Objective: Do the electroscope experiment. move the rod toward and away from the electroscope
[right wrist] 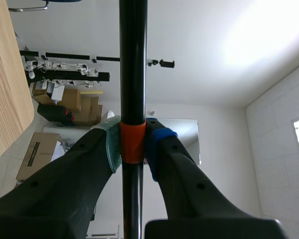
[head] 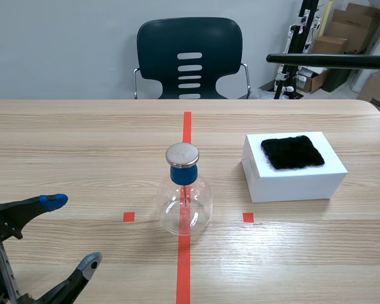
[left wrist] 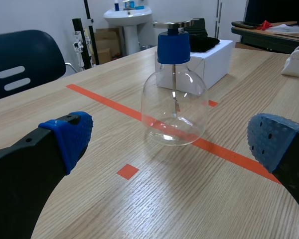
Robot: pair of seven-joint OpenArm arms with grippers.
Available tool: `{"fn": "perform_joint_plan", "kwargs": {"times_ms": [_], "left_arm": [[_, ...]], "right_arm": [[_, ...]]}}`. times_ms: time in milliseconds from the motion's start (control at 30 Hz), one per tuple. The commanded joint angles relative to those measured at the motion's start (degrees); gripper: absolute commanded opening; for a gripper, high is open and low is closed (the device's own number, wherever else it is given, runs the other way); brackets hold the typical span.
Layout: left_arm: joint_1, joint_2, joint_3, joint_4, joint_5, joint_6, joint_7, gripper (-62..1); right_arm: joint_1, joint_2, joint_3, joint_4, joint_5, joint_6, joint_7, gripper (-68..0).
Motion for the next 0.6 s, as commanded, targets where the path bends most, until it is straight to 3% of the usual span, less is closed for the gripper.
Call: {"fn": "perform_joint_plan", "kwargs": {"times_ms": [0,367,567], "left_arm": [[0.00,-0.04,0.02,0.70,-0.37,-0.04,-0.92,1.4],[0.00,-0.04,0.02,0.70,-0.37,-0.04,-0.96,1.4],[0.00,-0.04,0.02,0.70,-0.37,-0.04,-0.98,1.4]], "right_arm": [[-0.09,0.17,0.17,0.33,0.63,-0.83,-0.61,-67.1],[-0.11,0.81,0.17,0.33,0.28,-0.81,-1.99,-67.1],[0.26,5.75,-0.39,0.33,0.48,-0.79,-5.60,-67.1]]}}
